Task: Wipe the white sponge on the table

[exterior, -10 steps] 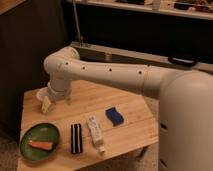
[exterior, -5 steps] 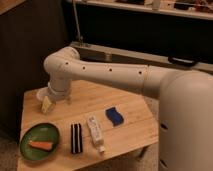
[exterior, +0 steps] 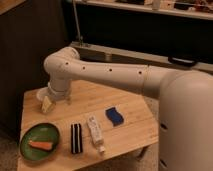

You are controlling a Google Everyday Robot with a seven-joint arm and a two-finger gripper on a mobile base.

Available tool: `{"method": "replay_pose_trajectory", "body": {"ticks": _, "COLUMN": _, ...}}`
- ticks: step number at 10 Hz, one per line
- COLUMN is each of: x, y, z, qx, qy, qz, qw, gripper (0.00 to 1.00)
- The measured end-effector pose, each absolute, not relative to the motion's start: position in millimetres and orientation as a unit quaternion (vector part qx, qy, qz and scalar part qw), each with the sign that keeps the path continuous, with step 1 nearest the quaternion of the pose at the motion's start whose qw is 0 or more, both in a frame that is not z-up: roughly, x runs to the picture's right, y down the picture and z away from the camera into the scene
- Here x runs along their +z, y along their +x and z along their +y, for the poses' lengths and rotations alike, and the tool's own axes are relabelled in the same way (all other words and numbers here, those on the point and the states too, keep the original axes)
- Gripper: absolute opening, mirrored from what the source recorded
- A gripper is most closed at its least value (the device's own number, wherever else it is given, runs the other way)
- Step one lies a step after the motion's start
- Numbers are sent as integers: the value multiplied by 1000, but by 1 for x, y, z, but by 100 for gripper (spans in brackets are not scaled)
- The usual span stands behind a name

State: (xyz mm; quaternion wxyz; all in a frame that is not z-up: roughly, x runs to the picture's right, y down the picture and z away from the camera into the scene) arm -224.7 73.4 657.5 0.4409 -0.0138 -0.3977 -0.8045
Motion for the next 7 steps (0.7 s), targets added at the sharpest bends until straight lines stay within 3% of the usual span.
{"method": "replay_pose_trajectory", "body": {"ticks": 7, "x": 669, "y": -201, "z": 70, "qx": -808, "qy": -23, "qz": -369, "qw": 458, "gripper": 70}}
